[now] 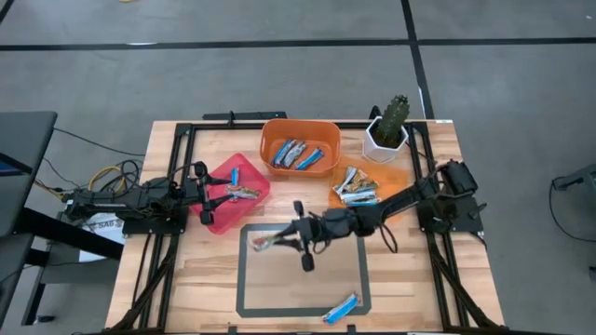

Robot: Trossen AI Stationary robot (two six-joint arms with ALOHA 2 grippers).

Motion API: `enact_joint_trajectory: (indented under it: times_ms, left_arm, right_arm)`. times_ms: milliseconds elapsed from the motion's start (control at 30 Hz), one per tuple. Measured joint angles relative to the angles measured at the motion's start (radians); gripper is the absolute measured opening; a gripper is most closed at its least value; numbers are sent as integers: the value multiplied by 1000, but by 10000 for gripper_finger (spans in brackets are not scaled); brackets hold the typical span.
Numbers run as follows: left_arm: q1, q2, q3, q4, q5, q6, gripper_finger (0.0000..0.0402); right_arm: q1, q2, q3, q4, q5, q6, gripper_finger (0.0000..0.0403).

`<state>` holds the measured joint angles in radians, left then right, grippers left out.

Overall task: Pick and place Granola Bars by type
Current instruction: Put the top red granola bar into the red bin

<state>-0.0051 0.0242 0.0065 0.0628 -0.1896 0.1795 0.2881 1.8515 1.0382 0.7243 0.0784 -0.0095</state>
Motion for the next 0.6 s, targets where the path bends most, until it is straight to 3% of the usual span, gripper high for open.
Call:
enact_joint_trajectory:
  times_ms: [333,600]
  left_arm:
    - [0,0,0,0,0,0,193]
    - [0,0,0,0,0,0,193]
  right_arm:
    - [-112,2,128,-181,2,39,43]
    - [-191,92,228,-252,2,144,44]
